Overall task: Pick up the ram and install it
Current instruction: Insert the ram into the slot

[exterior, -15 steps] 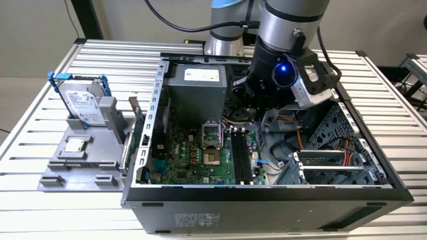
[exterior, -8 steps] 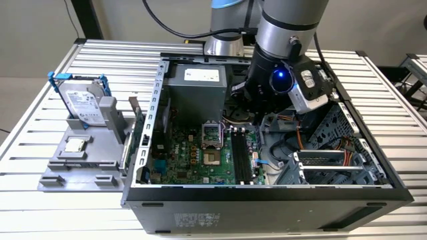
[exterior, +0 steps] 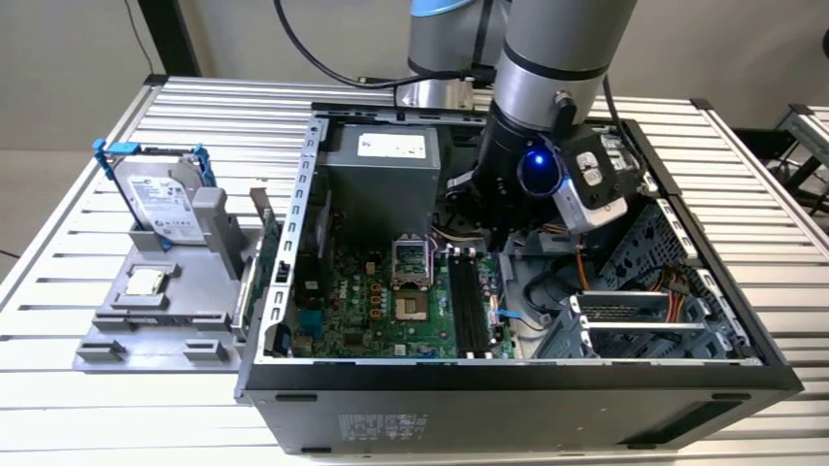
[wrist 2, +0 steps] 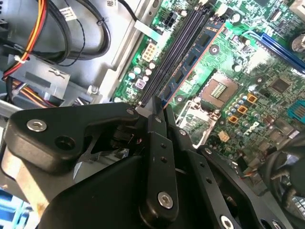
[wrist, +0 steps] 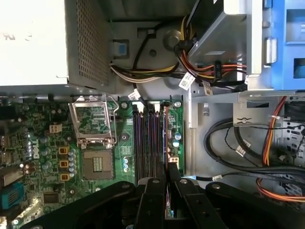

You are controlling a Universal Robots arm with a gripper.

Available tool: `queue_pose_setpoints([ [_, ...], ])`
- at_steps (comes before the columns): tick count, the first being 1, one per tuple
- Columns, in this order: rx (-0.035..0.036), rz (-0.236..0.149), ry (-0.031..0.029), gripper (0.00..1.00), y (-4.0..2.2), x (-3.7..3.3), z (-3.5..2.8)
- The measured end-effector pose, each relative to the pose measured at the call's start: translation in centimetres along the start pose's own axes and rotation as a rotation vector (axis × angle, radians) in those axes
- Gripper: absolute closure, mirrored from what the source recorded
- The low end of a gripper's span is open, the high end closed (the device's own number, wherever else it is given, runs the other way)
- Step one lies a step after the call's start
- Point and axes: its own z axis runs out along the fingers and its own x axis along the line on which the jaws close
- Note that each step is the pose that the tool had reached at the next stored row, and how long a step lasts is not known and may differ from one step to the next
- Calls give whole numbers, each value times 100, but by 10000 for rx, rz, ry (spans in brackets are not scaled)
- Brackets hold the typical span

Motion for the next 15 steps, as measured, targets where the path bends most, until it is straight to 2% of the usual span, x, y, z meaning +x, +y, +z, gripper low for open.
queue_pose_setpoints([
  [12,-1,-2,0,100,-3,-28,219],
  [15,1,-12,0,100,-37,-30,274],
])
